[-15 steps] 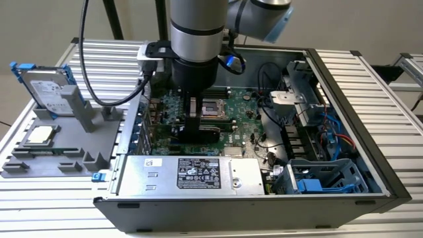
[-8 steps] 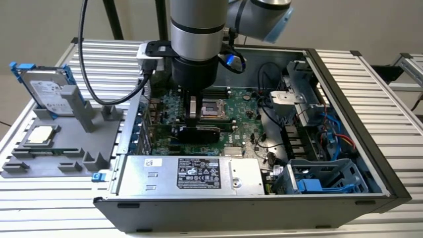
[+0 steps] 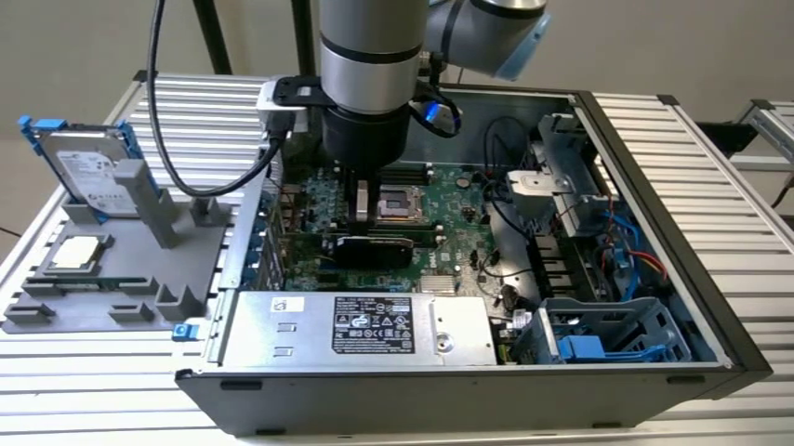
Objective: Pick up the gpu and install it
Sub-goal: 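Press down on the gpu until it lock into place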
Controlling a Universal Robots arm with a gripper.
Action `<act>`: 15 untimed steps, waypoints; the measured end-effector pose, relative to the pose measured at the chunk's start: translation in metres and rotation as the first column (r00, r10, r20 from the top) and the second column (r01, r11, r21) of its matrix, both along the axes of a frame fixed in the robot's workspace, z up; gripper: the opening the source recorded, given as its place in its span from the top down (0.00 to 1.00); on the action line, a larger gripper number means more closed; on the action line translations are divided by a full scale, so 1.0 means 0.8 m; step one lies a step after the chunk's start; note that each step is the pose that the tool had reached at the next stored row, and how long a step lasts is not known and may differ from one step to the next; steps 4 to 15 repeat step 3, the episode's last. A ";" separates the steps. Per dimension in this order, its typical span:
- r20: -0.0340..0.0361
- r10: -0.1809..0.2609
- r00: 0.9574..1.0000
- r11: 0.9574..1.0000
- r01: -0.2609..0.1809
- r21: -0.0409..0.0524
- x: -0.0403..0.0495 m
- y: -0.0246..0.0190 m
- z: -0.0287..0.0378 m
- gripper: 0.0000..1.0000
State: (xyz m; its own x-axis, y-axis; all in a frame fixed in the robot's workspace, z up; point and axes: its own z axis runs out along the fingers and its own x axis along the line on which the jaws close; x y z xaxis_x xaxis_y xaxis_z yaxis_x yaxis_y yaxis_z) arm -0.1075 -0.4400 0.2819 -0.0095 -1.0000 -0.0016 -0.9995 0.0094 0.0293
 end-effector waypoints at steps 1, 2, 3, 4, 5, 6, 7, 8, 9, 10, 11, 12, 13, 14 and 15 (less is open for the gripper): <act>0.000 0.000 1.000 1.000 0.000 0.000 0.000 0.0002 0.0000 1.00; 0.000 0.000 1.000 1.000 0.000 0.000 0.000 0.0002 0.0000 1.00; 0.000 0.000 1.000 1.000 0.000 0.000 0.000 0.0002 0.0000 1.00; 0.000 0.000 1.000 1.000 0.000 0.000 0.000 0.0002 0.0000 1.00; 0.000 0.000 1.000 1.000 0.000 0.000 0.000 0.0002 0.0000 1.00; 0.000 0.000 1.000 1.000 0.000 0.000 0.000 0.0002 0.0000 1.00; 0.000 0.000 1.000 1.000 0.000 0.000 0.000 0.0002 0.0000 1.00; 0.000 0.000 1.000 1.000 0.000 0.000 0.000 0.0002 0.0000 1.00; 0.000 0.000 1.000 1.000 0.000 0.000 0.000 0.0002 0.0000 1.00; 0.000 0.000 1.000 1.000 0.000 0.000 0.000 0.0002 0.0000 1.00; 0.000 0.000 1.000 1.000 0.000 0.000 0.000 0.0002 0.0000 1.00; 0.000 0.000 1.000 1.000 0.000 0.000 0.000 0.0002 0.0000 1.00; 0.000 0.000 1.000 1.000 0.000 0.000 0.000 0.0002 0.0000 1.00; 0.000 0.000 1.000 1.000 0.000 0.000 0.000 0.0002 0.0000 1.00; 0.000 0.000 1.000 1.000 0.000 0.000 0.000 0.0002 0.0000 1.00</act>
